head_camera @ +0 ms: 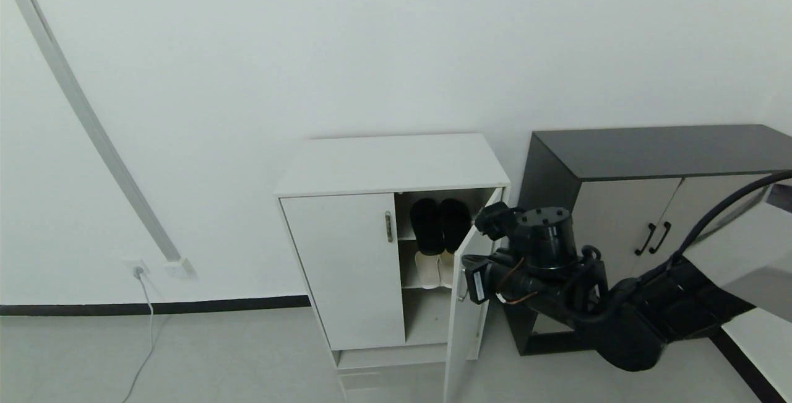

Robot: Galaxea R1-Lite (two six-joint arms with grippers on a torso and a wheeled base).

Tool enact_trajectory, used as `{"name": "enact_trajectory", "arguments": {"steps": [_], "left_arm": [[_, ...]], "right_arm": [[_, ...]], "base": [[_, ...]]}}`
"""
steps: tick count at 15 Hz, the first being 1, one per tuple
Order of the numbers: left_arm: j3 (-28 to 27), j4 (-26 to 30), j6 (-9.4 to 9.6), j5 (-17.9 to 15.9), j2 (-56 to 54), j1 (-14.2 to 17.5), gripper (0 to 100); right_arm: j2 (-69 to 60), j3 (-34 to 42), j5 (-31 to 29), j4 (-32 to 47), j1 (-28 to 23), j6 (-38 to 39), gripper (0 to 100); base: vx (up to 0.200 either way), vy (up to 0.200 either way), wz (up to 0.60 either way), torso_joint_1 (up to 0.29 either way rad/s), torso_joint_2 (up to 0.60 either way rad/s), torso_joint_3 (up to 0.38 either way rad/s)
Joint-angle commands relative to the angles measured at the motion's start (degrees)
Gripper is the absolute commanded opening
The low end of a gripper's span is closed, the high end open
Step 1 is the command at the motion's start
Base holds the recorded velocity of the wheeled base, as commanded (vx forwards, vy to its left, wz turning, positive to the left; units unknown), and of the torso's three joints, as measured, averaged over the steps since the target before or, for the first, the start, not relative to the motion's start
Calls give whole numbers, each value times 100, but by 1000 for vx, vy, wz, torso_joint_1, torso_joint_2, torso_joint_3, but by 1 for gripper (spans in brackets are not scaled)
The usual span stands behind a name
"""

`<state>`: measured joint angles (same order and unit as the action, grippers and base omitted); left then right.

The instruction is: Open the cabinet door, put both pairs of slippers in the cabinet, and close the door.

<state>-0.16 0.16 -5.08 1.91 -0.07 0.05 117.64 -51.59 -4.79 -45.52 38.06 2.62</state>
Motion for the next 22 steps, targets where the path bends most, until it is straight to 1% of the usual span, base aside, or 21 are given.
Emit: {"name": "enact_trajectory", "arguments": {"steps": [1,3,5,9,10,14,20,22], "left_arm": [[-2,2,-1,2,7,4,0],[-2,2,-1,2,7,4,0],[-2,2,-1,2,7,4,0],[-2,2,-10,2,7,4,0],[-2,2,-10,2,7,-5,0],[-2,2,-10,2,7,4,0],[-2,2,-10,2,7,-5,0],[-2,2,-10,2,7,4,0]], "right_arm": [[-373,694,-4,-282,-141,-16,0],[-461,1195,4,-405,-167,-16,0],[-417,1415,13,-414,-167,-42,0],[-39,1441,13,-634,-141,-42,0],[93,1345,22,-748,-141,-34,0],[532,861,13,-765,-141,-7,0],[1349,-281,-4,-721,-290,-7,0],[1534,-536,-13,-721,-325,-7,0]], "base": [[200,0,0,7,-7,7],[200,0,0,17,5,0],[0,0,0,0,0,0],[0,0,0,0,0,0],[0,0,0,0,0,0],[0,0,0,0,0,0],[0,0,0,0,0,0],[0,0,0,0,0,0]]}}
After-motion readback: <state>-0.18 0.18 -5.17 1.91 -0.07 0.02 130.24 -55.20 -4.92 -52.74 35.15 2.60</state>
